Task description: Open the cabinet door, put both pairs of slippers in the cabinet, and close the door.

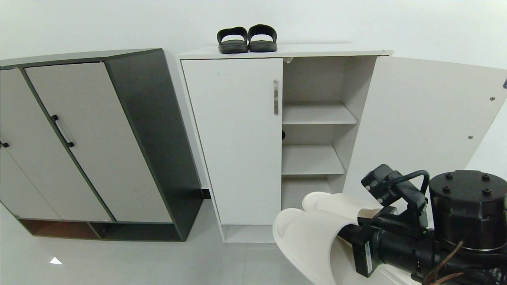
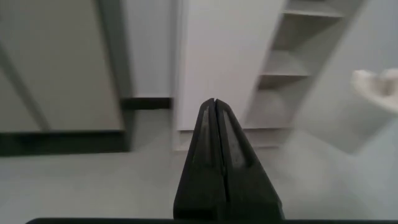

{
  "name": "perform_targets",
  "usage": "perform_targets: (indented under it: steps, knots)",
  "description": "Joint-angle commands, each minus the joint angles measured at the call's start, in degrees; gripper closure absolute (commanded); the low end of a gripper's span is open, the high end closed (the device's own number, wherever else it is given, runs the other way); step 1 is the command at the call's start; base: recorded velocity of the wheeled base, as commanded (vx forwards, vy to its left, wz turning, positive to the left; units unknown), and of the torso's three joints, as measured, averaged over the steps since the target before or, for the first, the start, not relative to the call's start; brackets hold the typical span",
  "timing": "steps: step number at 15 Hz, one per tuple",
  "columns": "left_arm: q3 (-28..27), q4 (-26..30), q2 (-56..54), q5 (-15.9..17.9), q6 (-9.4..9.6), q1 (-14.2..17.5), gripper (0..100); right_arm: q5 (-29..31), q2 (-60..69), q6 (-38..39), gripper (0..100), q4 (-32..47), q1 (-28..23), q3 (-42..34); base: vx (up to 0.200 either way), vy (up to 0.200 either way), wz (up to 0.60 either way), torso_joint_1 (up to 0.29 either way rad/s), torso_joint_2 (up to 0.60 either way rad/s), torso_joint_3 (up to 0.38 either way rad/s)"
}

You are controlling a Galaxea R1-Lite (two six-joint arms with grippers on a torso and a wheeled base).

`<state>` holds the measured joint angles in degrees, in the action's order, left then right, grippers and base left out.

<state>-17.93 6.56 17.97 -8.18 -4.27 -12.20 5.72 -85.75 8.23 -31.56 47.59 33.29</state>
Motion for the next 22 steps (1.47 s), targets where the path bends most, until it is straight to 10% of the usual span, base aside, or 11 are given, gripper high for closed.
perform_targets:
  steps: [1, 8, 10, 14, 22]
  knots:
    - [8.18, 0.91, -12.61, -1.22, 3.56, 6.23, 100, 0.08, -1.79, 0.03, 100, -0.08, 0.04, 0.63, 0.000, 0.000, 0.00, 0.000, 0.00, 0.000]
    - [15.74, -4.10, -17.97, -6.59, 3.83, 12.29, 100, 0.00, -4.78, -0.23, 100, -0.96, 0.04, 0.37, 0.000, 0.000, 0.00, 0.000, 0.00, 0.000]
    - [17.93, -6.65, -17.88, 9.59, 4.62, 12.20, 100, 0.26, -6.01, -0.32, 100, -3.42, 0.13, 0.11, 0.000, 0.000, 0.00, 0.000, 0.00, 0.000]
    - [17.93, -6.65, -17.88, 10.90, 6.02, 12.20, 100, 2.10, -6.71, -0.32, 100, -5.18, 0.22, 0.28, 0.000, 0.000, 0.00, 0.000, 0.00, 0.000]
    - [17.93, -6.65, -17.88, 10.82, 5.41, 12.20, 100, 34.71, -26.05, 4.08, 100, -6.41, 0.92, 21.64, 0.000, 0.000, 0.00, 0.000, 0.00, 0.000]
